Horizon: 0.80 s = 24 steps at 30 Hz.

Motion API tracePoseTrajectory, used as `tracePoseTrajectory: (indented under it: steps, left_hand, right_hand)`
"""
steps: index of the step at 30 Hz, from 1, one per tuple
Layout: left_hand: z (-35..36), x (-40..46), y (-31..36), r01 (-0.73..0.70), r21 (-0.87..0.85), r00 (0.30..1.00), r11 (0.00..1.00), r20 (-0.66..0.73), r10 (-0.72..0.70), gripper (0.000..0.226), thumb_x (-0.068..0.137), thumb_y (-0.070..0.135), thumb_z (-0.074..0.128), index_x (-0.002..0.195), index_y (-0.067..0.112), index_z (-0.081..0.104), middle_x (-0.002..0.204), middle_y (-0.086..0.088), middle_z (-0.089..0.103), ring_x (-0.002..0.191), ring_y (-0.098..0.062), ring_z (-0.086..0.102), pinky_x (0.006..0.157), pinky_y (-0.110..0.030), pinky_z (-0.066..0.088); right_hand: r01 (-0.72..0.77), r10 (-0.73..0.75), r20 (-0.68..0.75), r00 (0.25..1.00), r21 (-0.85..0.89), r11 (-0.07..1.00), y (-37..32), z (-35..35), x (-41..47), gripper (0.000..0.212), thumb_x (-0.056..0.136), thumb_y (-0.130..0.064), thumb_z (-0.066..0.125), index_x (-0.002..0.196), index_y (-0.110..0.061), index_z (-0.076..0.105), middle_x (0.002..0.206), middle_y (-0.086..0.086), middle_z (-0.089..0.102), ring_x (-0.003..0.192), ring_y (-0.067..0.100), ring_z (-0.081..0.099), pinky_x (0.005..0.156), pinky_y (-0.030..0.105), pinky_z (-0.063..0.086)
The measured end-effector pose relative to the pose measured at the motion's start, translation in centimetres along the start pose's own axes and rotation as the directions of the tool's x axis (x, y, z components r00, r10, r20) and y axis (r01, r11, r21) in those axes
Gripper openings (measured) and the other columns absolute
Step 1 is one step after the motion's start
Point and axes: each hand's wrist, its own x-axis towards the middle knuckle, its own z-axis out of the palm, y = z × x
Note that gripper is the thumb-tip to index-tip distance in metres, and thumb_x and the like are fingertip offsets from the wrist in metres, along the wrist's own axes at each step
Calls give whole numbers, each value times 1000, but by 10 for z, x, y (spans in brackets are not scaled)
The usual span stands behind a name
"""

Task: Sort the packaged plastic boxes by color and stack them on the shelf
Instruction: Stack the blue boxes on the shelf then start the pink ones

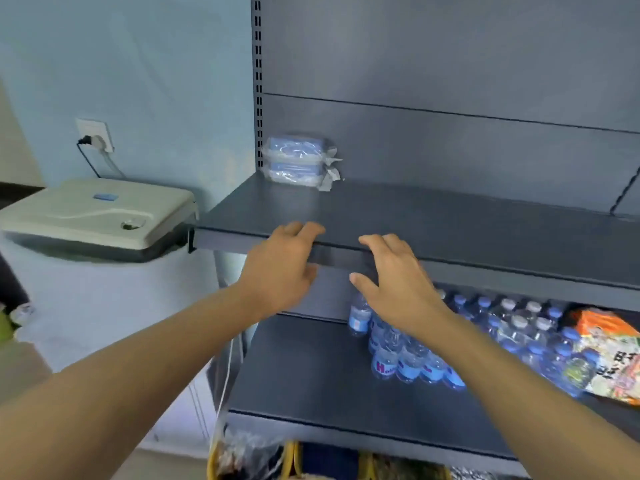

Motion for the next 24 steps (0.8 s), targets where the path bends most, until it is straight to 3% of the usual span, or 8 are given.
tracePoseTrajectory:
  steps: [6, 15, 20, 24]
  left_hand:
    - [79, -92, 14, 126, 8, 959, 992, 256, -124, 53, 92, 28, 55, 141, 23, 34, 137, 0, 46, 125, -22, 43, 94, -42, 45]
    - [219, -209, -23, 253, 115, 743, 961, 613, -269, 49, 92, 27, 55, 137, 22, 36, 132, -5, 51, 118, -24, 51, 91, -36, 43]
    - [288, -263, -47, 318, 154, 628, 936, 705, -329, 60, 90, 28, 59, 142, 24, 30, 135, -4, 48, 123, -23, 47, 91, -35, 43]
    - [331, -297, -63, 344, 159, 585, 925, 735, -344, 61, 88, 29, 61, 142, 26, 32, 139, -1, 44, 127, -20, 42, 94, -35, 43]
  right_hand:
    - [-55, 52, 314, 948, 3, 998, 43, 72, -96, 54, 94, -34, 53, 142, -15, 33, 138, 6, 38, 131, 23, 30, 104, 36, 34]
    - [-215, 189, 610, 769, -31, 976, 111, 203, -209, 51, 94, -33, 48, 141, -18, 33, 138, 2, 38, 129, 19, 35, 103, 31, 34]
    - [-198, 158, 738, 656, -34, 980, 131, 279, -245, 57, 93, -34, 52, 143, -17, 31, 144, 3, 35, 133, 21, 33, 109, 37, 33]
    - [-205, 70, 805, 589, 66, 977, 128, 335, -273, 65, 89, -30, 59, 144, -21, 27, 146, 0, 32, 132, 20, 35, 104, 37, 36]
